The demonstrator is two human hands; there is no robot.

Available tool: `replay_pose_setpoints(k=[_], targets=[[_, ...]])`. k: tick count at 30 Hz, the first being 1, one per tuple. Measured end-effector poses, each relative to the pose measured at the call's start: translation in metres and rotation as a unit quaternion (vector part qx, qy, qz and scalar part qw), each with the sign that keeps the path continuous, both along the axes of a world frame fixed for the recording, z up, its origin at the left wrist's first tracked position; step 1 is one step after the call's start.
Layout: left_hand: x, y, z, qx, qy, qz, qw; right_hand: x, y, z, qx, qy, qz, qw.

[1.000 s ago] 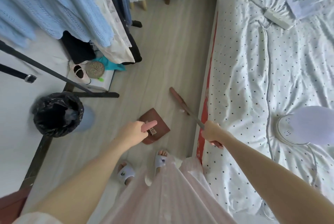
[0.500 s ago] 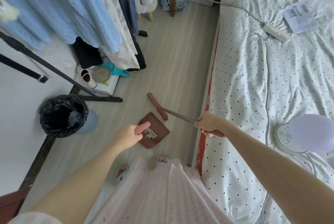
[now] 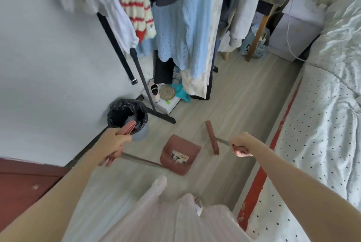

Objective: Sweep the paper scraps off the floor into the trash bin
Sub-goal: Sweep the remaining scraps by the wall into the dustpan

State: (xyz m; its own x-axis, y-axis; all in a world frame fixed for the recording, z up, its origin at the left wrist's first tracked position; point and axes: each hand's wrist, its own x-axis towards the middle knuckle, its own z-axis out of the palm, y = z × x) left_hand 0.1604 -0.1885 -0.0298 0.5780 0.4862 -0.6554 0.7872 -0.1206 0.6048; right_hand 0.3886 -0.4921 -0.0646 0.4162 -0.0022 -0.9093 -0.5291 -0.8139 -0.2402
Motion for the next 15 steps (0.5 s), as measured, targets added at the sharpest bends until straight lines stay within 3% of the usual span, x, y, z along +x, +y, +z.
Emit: replay_pose_setpoints(k=[8,15], targets=[[-0.097,0.061,0.027,-0.051,-0.087,0.204,0.974,-0.039,0.062,0.003,0.042,-0.018,0.007,0.999],[-0.131,0.052,0.034,-0.074,-0.158,0.309,0.935,-0.067,0.104,0.007,0.065,0.032,0.044,0.996]])
